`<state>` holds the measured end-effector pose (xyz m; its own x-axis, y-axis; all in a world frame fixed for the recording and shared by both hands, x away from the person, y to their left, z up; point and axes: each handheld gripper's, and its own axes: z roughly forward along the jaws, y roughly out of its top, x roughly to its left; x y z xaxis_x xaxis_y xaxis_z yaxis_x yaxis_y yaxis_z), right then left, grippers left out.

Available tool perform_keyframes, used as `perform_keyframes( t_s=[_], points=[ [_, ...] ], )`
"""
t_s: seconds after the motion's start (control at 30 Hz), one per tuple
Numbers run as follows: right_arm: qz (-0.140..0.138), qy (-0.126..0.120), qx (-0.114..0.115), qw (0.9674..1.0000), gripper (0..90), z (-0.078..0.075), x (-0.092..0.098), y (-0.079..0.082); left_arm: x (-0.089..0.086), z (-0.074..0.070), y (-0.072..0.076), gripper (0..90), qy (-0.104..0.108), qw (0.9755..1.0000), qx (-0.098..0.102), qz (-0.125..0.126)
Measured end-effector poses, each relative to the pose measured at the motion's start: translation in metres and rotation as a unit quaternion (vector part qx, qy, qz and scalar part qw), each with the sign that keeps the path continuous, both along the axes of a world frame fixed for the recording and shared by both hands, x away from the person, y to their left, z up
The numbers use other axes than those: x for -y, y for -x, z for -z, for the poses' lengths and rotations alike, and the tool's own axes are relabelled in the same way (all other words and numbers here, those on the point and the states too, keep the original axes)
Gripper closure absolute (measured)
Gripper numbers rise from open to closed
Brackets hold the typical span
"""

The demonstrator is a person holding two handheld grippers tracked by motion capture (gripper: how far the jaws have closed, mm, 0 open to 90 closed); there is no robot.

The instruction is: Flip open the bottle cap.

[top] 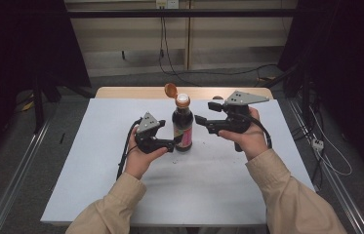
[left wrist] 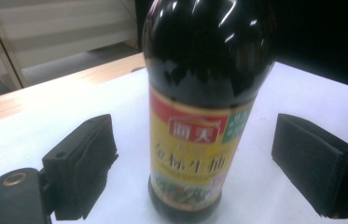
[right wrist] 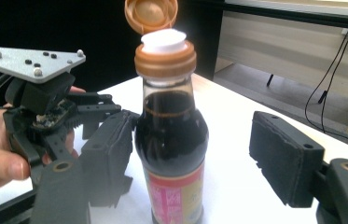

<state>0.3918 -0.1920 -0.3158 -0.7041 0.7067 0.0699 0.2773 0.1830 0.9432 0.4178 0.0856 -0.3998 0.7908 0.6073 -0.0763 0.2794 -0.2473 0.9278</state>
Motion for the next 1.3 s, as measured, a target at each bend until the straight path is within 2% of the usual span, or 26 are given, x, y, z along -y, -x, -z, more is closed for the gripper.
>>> perform_keyframes(
  t_s=[0.23,0.5,0.9,1.03,1.3],
  points=[
    [0.003,0.004,-0.005,1.0,26.0,0.012,0.005,0.008,-0.01,0.001,0.004,13.0,0.002,1.0,-0.005,0.002],
    [0.006,0.002,-0.004,1.0,24.3,0.02,0.012,0.014,-0.019,-0.003,0.007,12.9,0.006,0.9999,0.002,0.008],
    [0.015,0.006,-0.005,0.9999,23.3,0.034,0.019,0.024,-0.034,0.004,0.014,12.9,0.0,0.9999,-0.006,0.011],
    [0.015,0.006,-0.005,0.9999,22.5,0.039,0.019,0.027,-0.041,0.004,0.016,12.5,0.007,0.9999,-0.01,0.009],
    [0.017,0.014,-0.005,0.9998,21.5,0.047,0.022,0.033,-0.053,0.008,0.02,12.5,-0.001,0.9999,-0.012,0.005]
  ],
)
